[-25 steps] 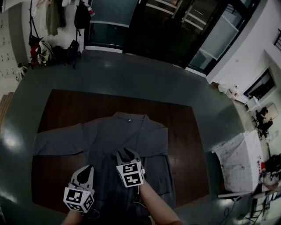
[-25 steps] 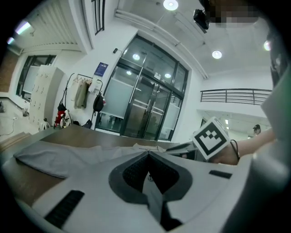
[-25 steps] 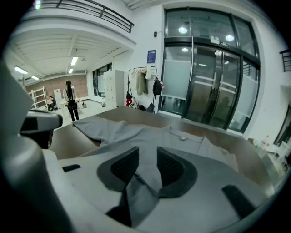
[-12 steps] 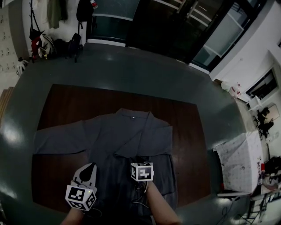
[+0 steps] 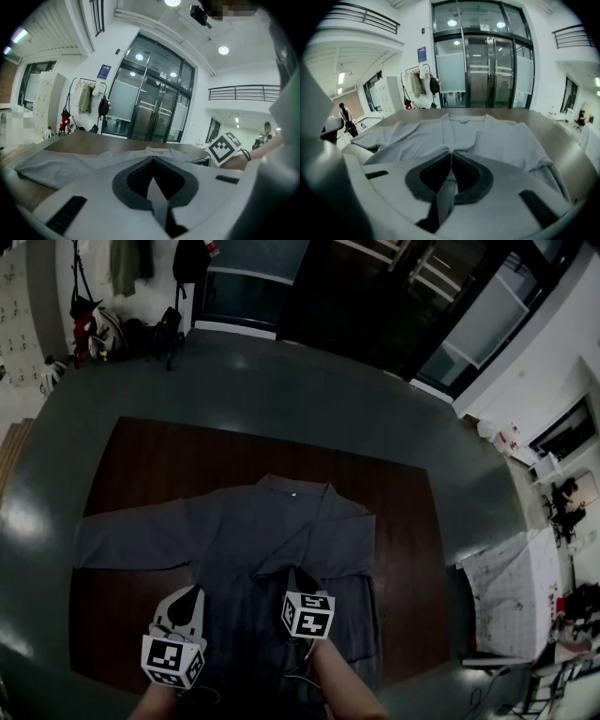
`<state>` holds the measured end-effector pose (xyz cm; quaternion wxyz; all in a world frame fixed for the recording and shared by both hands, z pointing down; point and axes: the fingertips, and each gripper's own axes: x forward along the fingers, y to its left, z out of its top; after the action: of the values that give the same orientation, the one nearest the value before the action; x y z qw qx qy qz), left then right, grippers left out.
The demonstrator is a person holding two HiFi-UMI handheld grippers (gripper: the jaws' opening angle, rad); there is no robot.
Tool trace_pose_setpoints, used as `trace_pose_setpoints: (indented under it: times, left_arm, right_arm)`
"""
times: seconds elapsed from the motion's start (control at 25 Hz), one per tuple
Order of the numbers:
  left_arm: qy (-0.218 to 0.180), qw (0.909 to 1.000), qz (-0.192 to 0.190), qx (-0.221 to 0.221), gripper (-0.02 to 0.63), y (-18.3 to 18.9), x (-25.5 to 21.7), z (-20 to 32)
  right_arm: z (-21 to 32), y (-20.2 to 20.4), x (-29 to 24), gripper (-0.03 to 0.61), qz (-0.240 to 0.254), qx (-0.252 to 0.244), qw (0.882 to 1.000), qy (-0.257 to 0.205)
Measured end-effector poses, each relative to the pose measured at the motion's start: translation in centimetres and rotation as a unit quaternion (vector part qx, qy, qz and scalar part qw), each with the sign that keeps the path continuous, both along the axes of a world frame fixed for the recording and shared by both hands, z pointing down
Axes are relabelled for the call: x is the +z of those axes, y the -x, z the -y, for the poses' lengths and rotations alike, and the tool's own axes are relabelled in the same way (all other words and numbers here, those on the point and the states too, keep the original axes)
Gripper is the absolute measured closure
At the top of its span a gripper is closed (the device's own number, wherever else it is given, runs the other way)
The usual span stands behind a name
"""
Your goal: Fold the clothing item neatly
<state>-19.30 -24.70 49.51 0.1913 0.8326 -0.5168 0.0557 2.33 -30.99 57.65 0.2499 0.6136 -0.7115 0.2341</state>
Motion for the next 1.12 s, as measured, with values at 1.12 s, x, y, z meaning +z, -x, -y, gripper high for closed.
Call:
trace_pose_setpoints:
  times: [1.12]
  left_arm:
    - [0.012,0.9997,0.003,-0.020,0.606,3.7,1.8,0.7]
  right_arm:
    - [7.9,14.1,-0.2,0.477,-0.039,-0.210,0.977,0.000]
